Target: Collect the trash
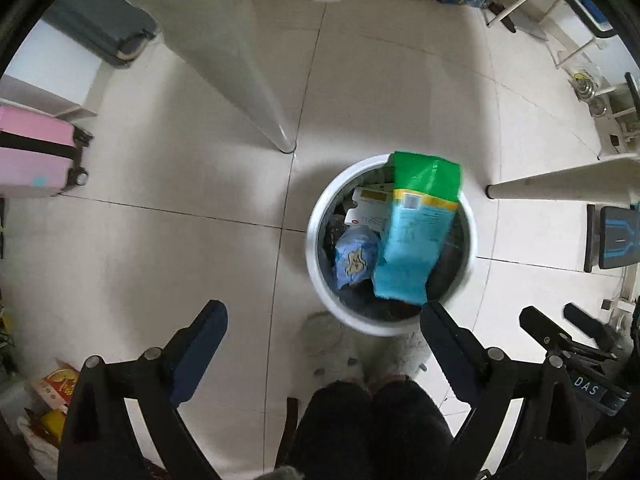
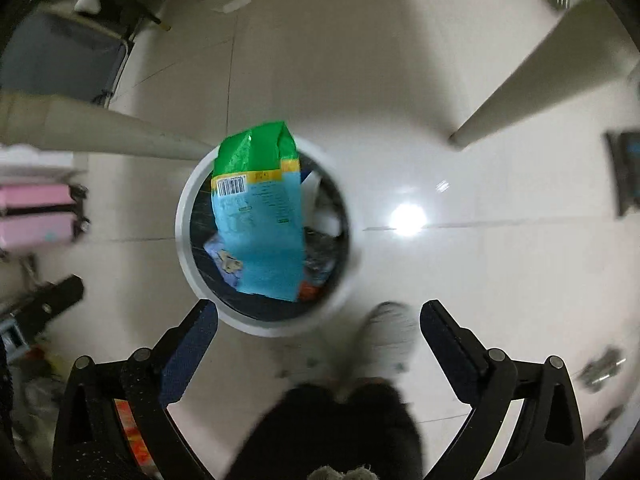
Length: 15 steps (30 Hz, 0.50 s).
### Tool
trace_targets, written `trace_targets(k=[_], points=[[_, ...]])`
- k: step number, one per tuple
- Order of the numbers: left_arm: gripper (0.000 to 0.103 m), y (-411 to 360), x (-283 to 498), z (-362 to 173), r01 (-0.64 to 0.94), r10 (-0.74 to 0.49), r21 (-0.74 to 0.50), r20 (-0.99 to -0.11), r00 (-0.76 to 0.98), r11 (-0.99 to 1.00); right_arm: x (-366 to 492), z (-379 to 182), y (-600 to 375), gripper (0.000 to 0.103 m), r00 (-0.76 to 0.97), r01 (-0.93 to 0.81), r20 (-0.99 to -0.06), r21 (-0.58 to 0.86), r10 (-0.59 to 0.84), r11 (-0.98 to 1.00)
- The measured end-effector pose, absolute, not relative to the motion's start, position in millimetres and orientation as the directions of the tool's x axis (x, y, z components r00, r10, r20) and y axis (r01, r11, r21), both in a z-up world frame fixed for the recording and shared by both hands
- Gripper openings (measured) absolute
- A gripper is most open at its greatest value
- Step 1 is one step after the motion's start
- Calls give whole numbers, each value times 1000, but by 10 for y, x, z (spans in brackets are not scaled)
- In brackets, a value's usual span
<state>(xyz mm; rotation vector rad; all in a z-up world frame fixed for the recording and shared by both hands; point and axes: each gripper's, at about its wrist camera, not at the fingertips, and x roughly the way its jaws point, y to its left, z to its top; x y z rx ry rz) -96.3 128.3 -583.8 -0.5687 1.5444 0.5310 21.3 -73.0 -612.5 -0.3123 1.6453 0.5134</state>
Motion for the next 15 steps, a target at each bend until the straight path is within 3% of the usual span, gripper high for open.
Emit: trace_targets(k=[15], points=[[99,750,-1290,-3256,-599,-23,-69,-996,84,798,-108,-3189,-1071,102,-44,-565,-991,128,125,815]])
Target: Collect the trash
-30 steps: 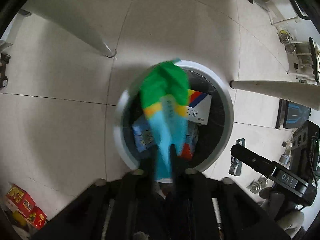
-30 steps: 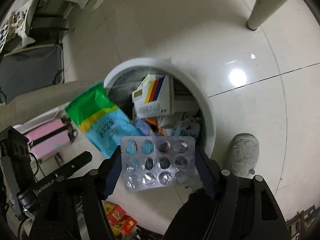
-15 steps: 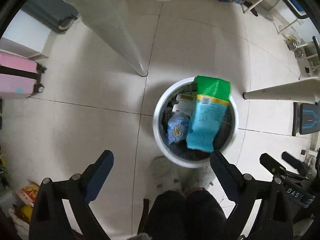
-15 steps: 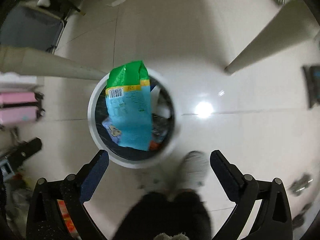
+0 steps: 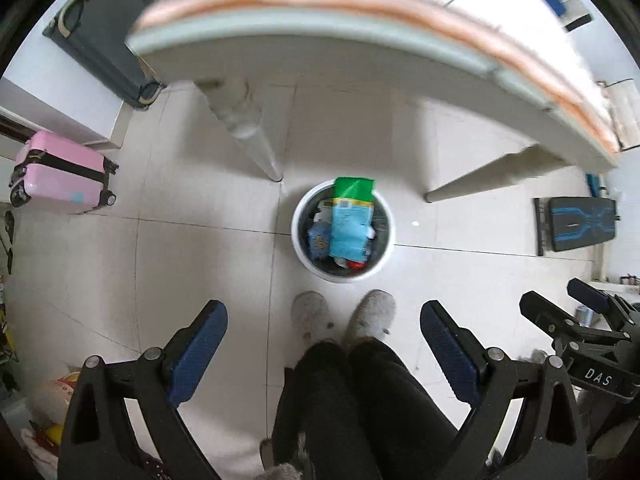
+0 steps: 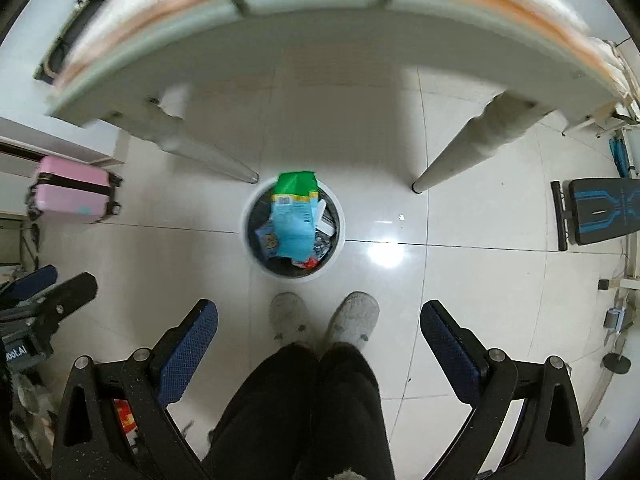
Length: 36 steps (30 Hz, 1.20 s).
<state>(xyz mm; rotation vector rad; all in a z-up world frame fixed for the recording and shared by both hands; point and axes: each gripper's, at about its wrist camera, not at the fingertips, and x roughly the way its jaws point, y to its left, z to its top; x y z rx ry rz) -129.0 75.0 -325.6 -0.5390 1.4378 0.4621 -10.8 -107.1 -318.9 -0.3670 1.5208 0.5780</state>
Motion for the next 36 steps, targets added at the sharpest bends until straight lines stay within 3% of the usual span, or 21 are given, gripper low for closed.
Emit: trace_targets(k=[8,17,24,36], points=[[99,552,-1425,-2094,-570,-17,-115,-984,175,813,-263,-1675,-1395,102,-59,-559,-975,209,213,803],[99,342,-1551,-1194,-539,-45,-216,-949,312,814,-394,-523,-1673,102,-71,-569,-950,288,303,770],[99,223,-1643,-816,-515,-77,-280,-921,381,810,-513,-94,-1799,102,-97,-579,-923,357,372,733],[102,121,-1653,-589,-481,-110,-339,-890,442,809,-554,135,-1871,103,-125,-588,-890,422,438,690]])
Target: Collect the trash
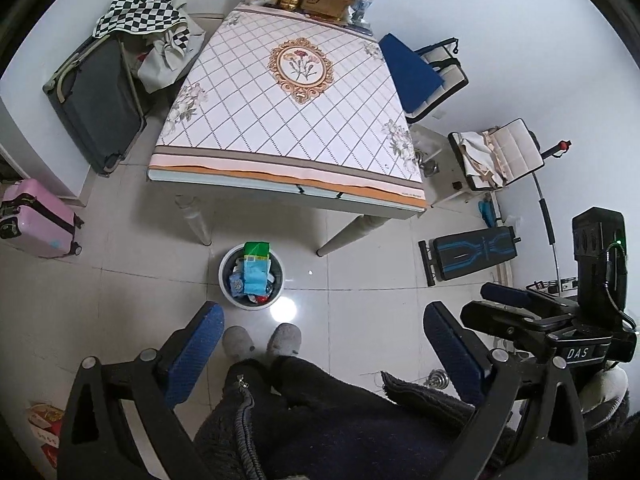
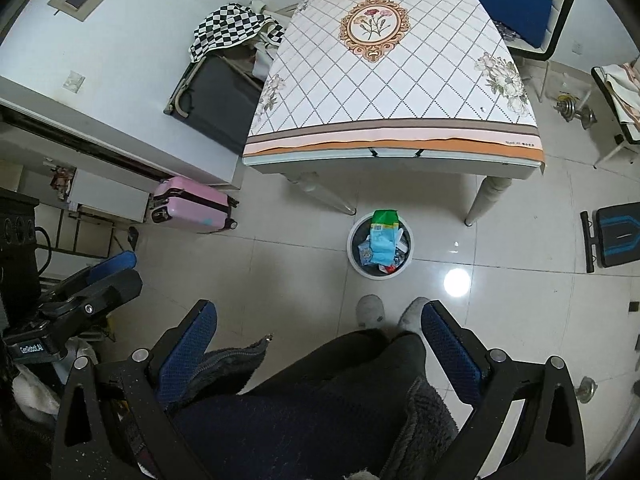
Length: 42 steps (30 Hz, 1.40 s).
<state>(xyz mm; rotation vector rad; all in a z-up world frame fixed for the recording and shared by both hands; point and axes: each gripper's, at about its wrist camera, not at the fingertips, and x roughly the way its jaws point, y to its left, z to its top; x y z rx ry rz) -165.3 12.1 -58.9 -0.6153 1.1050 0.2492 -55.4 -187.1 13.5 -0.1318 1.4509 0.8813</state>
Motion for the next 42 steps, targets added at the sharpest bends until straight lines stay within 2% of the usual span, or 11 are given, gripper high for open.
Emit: trace_targets(k=[42], points=[[102,31,-1661,-574,-439,-166,-391,-868,468,809,-546,219,-1882,103,-139,-581,-887,434,441,689]])
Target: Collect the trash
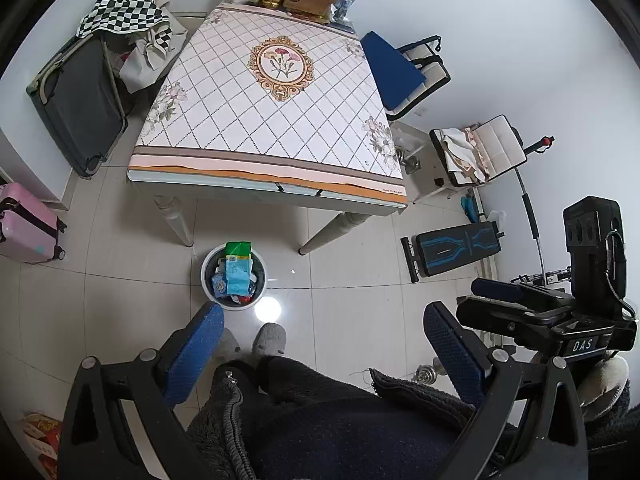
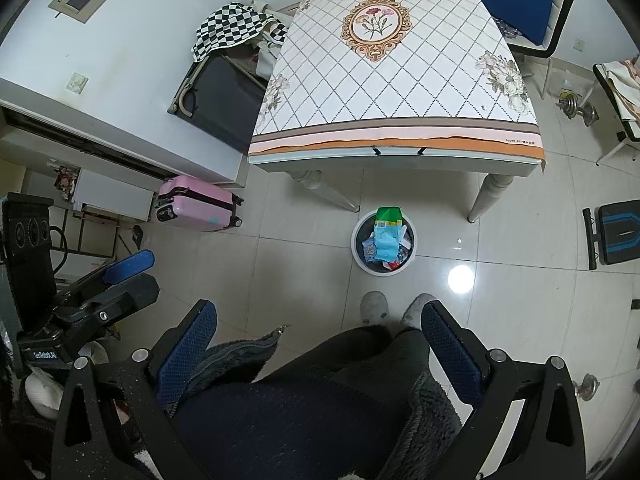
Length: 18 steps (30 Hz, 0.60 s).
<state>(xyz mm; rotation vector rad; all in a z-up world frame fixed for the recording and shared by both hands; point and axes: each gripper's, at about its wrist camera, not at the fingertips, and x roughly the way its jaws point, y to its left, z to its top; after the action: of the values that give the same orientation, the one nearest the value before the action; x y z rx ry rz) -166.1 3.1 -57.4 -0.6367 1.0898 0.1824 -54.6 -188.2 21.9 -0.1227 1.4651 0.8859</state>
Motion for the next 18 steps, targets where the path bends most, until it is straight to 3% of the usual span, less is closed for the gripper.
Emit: trace_targets(k=[18], points=[[102,72,-1706,-561,-452,-155,-389,-868,472,803,-598,192,-1837,103,-150,-578,-884,441,442,686]])
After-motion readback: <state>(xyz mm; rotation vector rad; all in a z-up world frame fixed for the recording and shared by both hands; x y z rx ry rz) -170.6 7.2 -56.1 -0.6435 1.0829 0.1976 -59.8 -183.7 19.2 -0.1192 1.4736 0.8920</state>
